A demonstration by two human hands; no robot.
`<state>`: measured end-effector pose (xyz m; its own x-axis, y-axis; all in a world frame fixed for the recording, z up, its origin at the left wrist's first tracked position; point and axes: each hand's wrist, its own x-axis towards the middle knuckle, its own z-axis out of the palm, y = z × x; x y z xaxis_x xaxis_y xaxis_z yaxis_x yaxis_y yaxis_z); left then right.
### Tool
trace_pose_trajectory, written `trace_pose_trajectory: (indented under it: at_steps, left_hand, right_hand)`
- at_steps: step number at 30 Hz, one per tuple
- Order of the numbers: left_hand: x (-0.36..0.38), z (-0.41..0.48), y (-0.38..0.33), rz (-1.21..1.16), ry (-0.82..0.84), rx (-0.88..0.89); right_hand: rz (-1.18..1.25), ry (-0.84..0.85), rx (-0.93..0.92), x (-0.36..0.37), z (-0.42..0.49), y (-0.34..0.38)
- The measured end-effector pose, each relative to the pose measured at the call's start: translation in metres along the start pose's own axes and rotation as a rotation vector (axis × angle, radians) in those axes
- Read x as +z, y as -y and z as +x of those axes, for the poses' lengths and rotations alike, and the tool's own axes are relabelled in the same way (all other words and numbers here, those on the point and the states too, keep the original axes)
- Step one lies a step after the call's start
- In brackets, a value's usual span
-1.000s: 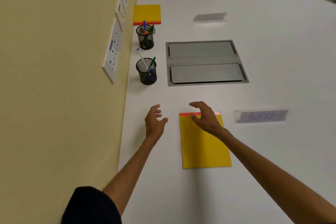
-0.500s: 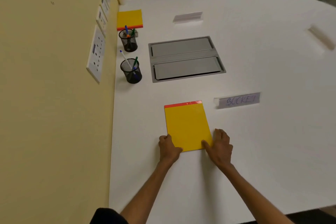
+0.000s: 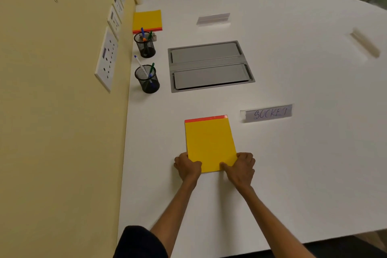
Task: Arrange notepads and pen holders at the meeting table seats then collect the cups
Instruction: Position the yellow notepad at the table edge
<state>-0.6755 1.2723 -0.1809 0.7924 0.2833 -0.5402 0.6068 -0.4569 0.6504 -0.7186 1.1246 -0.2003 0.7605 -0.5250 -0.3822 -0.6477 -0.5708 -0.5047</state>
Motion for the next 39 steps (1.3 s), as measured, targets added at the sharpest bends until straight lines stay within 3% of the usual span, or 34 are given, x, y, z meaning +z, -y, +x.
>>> trace_pose_trajectory:
  at_steps: [5,11,16,24,30,34,39]
  left_hand:
    - [-0.012,0.007,-0.001,-0.125,0.008,-0.035]
    - [-0.048,0.010,0.008,-0.242,-0.023,0.040]
    - [-0.086,0.012,0.016,-0.273,-0.119,0.119]
    - [-0.131,0.012,0.054,-0.124,-0.274,0.134]
    - [-0.150,0.017,0.081,-0.068,-0.281,0.058]
    - [-0.155,0.020,0.088,0.016,-0.285,0.047]
    - [-0.156,0.023,0.098,0.134,-0.286,0.076]
  right_hand:
    - [0.267,0.117,0.075,-0.004,0.008,0.003]
    - [0.346,0.170,-0.013,0.004,-0.005,0.020]
    - [0.330,0.319,-0.100,0.016,-0.016,0.056]
    - [0.255,0.477,-0.202,0.046,-0.043,0.110]
    - [0.454,0.683,-0.085,0.069,-0.059,0.119]
    - [0.440,0.682,-0.060,0.082,-0.064,0.116]
    - [0.240,0.543,-0.148,0.097,-0.069,0.117]
